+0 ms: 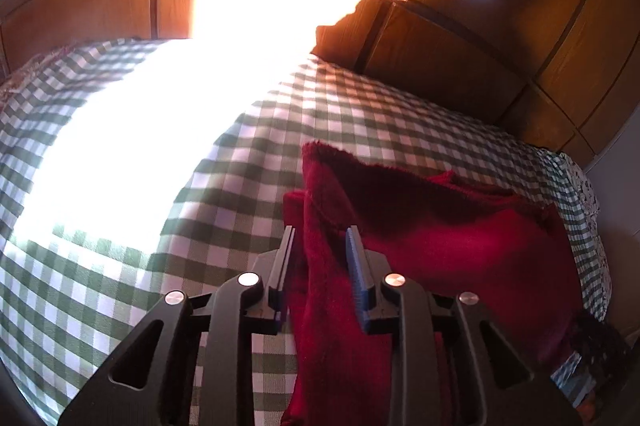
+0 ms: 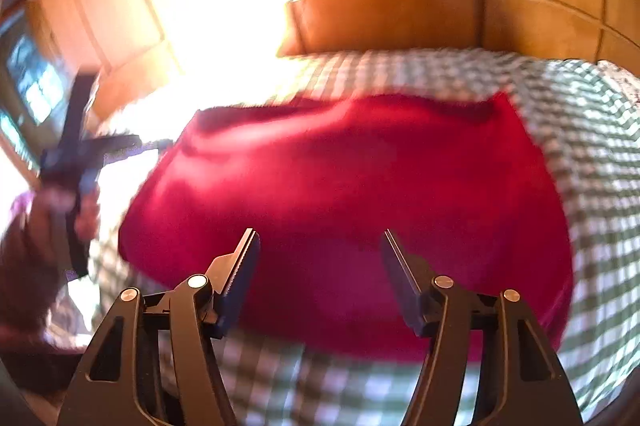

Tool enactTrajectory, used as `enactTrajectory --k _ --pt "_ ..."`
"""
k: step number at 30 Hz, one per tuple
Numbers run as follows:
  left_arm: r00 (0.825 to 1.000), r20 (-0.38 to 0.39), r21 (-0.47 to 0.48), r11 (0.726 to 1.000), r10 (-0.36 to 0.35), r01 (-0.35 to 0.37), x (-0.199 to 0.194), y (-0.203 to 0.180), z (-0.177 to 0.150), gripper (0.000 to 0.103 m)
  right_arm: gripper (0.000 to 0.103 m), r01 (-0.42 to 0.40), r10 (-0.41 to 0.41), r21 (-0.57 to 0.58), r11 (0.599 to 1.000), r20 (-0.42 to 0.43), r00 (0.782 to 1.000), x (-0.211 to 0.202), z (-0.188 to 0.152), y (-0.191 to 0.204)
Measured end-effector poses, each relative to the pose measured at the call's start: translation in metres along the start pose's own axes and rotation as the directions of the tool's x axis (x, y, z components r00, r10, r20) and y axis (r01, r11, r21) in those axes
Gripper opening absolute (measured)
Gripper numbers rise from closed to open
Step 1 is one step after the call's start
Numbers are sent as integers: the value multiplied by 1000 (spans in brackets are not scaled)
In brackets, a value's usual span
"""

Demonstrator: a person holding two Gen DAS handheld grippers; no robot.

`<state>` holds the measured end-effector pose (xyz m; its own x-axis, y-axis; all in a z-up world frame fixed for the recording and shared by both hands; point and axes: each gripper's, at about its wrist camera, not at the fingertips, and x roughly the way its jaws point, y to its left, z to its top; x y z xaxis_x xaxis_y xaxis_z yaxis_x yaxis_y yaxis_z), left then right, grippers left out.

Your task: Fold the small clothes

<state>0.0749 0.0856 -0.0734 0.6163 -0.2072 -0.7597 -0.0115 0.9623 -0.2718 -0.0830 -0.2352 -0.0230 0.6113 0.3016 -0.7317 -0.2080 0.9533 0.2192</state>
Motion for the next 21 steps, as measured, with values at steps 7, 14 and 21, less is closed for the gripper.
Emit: enactTrajectory --k 7,14,21 --pt "999 22 241 970 -41 35 7 -48 14 57 55 71 -71 -19 997 2 997 41 63 -23" --pt "998 -47 371 926 -49 63 41 -87 21 56 55 84 -92 -109 991 -72 993 92 95 -22" --pt "986 -149 360 924 -77 126 75 -93 24 0 25 57 -91 -168 984 -199 976 142 96 -21"
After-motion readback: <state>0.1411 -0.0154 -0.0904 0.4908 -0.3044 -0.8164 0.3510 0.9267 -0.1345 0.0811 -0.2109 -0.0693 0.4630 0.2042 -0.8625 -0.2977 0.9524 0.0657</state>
